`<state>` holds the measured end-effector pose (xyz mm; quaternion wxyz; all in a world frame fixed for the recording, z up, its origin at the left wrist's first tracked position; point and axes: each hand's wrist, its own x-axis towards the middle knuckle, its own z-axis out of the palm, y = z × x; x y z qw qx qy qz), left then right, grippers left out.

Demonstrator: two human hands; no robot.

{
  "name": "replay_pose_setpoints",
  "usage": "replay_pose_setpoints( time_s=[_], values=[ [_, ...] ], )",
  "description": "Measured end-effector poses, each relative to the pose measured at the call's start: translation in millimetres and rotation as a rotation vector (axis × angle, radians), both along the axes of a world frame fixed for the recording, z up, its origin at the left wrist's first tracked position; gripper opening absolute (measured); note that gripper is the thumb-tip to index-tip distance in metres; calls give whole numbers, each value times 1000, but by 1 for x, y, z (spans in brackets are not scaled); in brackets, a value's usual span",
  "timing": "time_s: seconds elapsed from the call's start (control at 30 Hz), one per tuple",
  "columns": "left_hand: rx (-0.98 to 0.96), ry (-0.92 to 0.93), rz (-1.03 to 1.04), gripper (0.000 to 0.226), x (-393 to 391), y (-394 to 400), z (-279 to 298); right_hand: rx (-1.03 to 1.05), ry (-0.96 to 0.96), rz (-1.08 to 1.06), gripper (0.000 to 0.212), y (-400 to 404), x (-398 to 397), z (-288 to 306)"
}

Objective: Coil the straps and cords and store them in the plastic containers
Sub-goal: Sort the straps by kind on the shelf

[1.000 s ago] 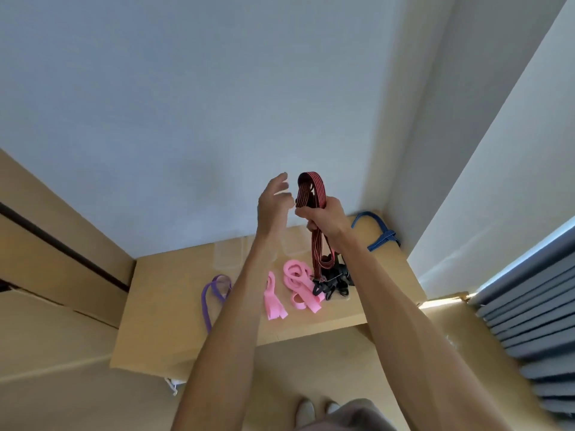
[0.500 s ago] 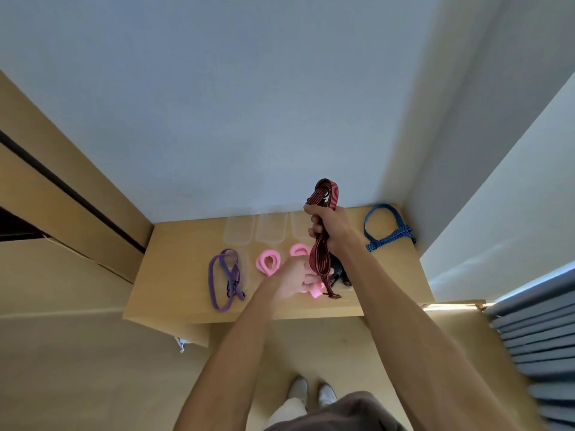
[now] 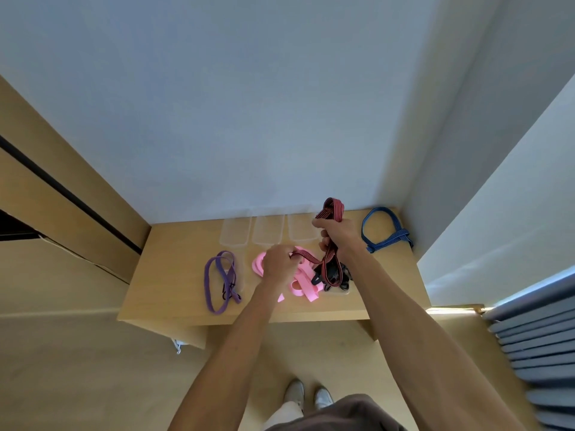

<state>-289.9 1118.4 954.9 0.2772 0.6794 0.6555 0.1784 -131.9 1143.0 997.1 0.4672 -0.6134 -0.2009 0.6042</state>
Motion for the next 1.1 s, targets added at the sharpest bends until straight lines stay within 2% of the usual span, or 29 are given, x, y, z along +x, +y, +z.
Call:
replay_pose_setpoints(
  time_s=[0.1,0.2,0.37,0.47,0.57,0.63,0.67,0.73,0.77,0.8,0.9,0.97,1.03,1.1],
  values=[
    [46,-329,68,27,7,-1,5,-31,-30,6,15,-1,-9,-9],
    [-30,-652,163,33,13,-1,10,-64,-26,-18,17,2,-19,-16],
    [-163,-928,238,33,4,-4,9,-106,144,-54,15,5,-38,-27],
    [-140,-889,248,33,-10,-4,5,-135,189,-76,14,7,-51,-32],
    [-77,-656,454,30,-35,5,1,-174,156,-75,12,10,-69,-39],
    [-281,-646,669,15,-58,12,-1,-194,161,18,16,8,-86,-44],
    [-455,-694,733,19,-69,16,-4,-189,164,86,17,7,-95,-47],
    [-744,-851,737,50,-95,23,-11,-168,127,237,19,5,-118,-56],
    [-792,-920,727,57,-107,27,-15,-157,95,304,20,4,-131,-61],
    [-795,-939,711,57,-118,31,-20,-151,58,357,21,5,-145,-67],
    [-743,-807,663,41,-150,51,-36,-152,-101,448,28,15,-191,-82],
    [-744,-744,656,29,-171,67,-46,-130,-273,512,24,28,-222,-92],
    [-713,-679,653,27,-193,84,-59,-108,-430,553,21,40,-250,-102],
    [-681,-661,604,17,-214,100,-74,-112,-560,509,33,50,-275,-113]
  ],
)
